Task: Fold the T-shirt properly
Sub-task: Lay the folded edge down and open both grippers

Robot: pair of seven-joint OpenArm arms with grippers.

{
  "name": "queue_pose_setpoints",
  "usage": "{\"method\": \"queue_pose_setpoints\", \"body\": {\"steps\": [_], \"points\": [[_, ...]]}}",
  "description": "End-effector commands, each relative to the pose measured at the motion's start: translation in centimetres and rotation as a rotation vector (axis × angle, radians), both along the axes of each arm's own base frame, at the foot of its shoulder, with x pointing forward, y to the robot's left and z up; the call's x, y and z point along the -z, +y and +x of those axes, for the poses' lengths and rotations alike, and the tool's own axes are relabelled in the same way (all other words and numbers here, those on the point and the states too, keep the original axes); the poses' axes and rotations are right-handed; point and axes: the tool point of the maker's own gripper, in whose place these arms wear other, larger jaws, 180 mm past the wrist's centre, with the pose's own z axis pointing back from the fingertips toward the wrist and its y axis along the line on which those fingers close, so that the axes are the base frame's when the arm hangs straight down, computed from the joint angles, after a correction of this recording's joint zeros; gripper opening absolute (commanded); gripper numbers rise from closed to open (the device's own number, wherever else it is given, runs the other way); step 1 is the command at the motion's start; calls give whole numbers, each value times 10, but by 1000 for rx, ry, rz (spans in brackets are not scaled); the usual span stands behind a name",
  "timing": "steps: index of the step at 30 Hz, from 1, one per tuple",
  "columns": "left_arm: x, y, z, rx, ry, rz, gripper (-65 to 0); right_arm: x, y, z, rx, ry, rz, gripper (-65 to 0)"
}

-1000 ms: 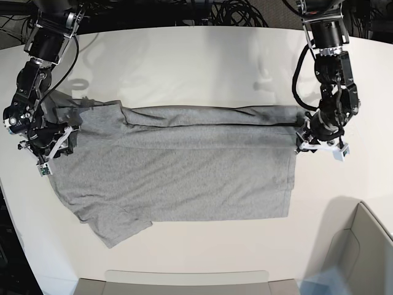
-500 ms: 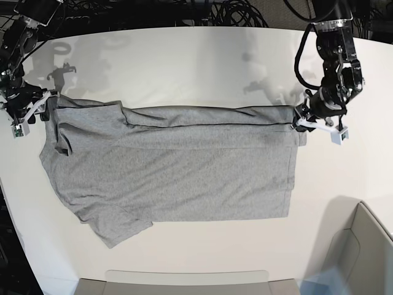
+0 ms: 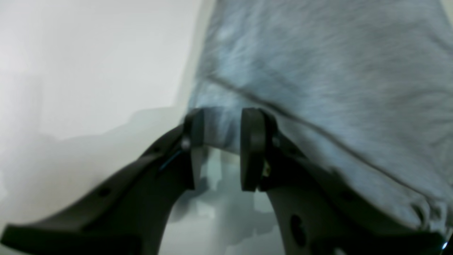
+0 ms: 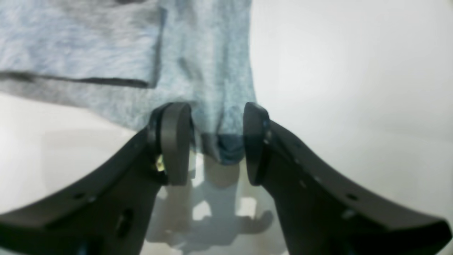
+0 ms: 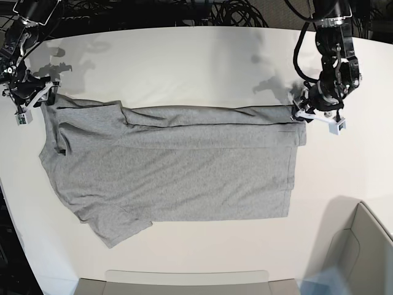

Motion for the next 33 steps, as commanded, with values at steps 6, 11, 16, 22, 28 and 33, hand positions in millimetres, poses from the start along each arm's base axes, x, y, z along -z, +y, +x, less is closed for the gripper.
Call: {"method": "queue_pose_setpoints", "body": {"steps": [6,11,16,22,28,33], "points": [[3,13,8,-18,0,24,-459,-12,-8,9,-1,-37,-17,-400],[22,-17,1,94,66,25,-459,-8,-2,10,-18,-29,-12,-400],[46,-25,-3,183,122,98,-465,-5,5,11,-39,-18,-10,-401],[71,-6,-23,183,203,191,-650,1,11,8,-67,10,-13,-482],[81,4,-50,190,252,211,-650,6,8,4,-45,23,-2,-650],[85,23,-72,166,282,237,-650,9,3,-7,-50,49,-18,-650]]}}
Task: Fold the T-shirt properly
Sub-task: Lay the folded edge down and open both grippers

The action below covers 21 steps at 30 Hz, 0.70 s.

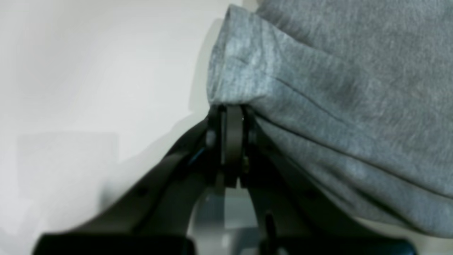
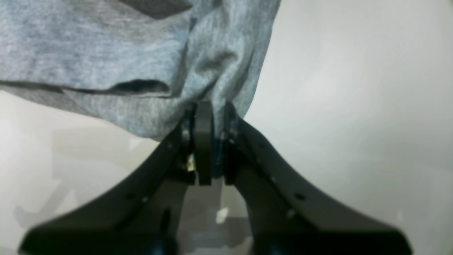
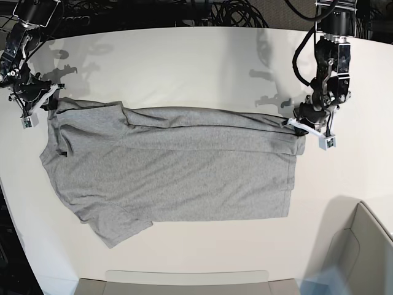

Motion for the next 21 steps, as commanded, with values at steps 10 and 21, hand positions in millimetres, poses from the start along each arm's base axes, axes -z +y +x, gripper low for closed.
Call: {"method": "queue_pose_setpoints", "body": {"steps": [10,21], "points": [[27,58,-100,-76,299,101,-650,12,21,-33,-88,92,-46,-650],[14,94,-150,-130,342,163,-650,17,67,-70,-175,123,-23,-650]]}}
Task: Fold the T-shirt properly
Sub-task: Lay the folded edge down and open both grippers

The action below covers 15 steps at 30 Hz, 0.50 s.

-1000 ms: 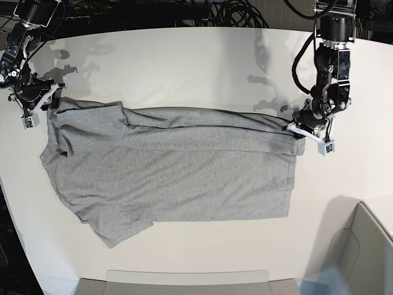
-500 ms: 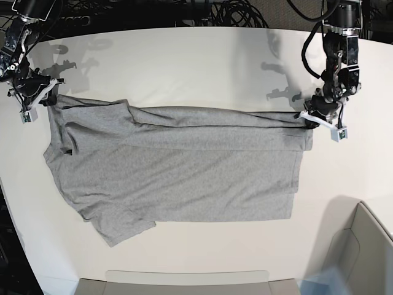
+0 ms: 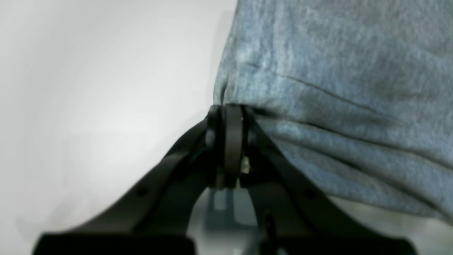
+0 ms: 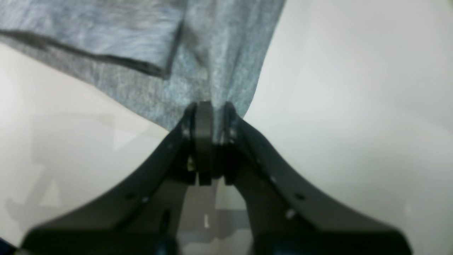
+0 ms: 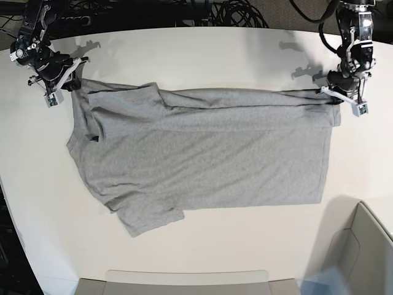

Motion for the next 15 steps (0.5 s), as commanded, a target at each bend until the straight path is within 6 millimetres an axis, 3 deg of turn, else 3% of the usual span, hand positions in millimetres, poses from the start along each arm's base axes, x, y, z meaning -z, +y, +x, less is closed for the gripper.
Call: {"method": "queue_pose_setpoints", "body": {"steps": [1,11,15], "points": [[25,7,-68,-79,259,-28,-650,13,-6,-26,-22,110,-47,-650],[18,23,-99,-26,285,-45,-650,13,-4,-69,-56,178,-73,-650],[8,20,-88,-4,249,-37,-650,9,3,-72,-65,170,-60,-650]]}}
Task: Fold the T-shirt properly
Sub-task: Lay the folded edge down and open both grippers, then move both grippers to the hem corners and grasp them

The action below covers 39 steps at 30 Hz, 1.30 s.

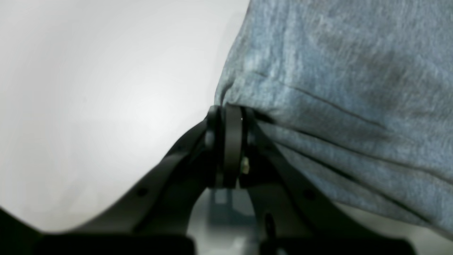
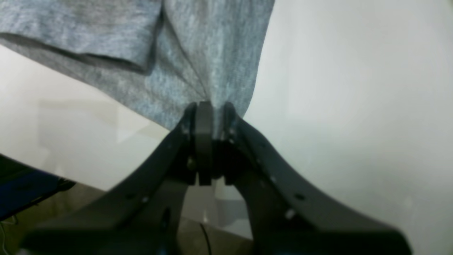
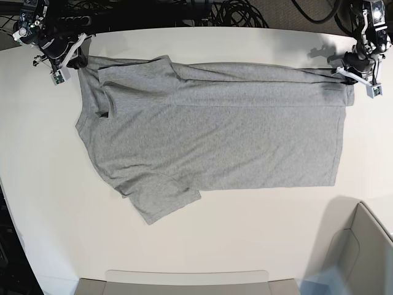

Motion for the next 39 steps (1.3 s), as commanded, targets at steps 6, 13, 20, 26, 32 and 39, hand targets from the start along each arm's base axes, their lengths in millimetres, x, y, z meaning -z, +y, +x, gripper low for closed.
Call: {"method": "queue_pose_setpoints", "body": {"steps": [6,13,20,26,32,39], "points": [[-10,-26,-22,56,134,-45,-650,-12,-8,-11,-18,34,-49,-650],[-51,-33,4,87,59,-33,-501,-50,-19,-4,-56,-19,-155,-512],[-53,-32,6,89,57,-29,-507,-58,-20,4,-55,-44,-175,-475],[-74,-21,12,73,4,8,-507,-76,-25,8,-33,-95,-207,-477],[-100,-4,16,47,-42,61,-507,-100,-45,16,54,-179,-249,-477],[-105,-34,67,125,-139,13,-507,-140,-39,114,39,-408,-232,-477]]}}
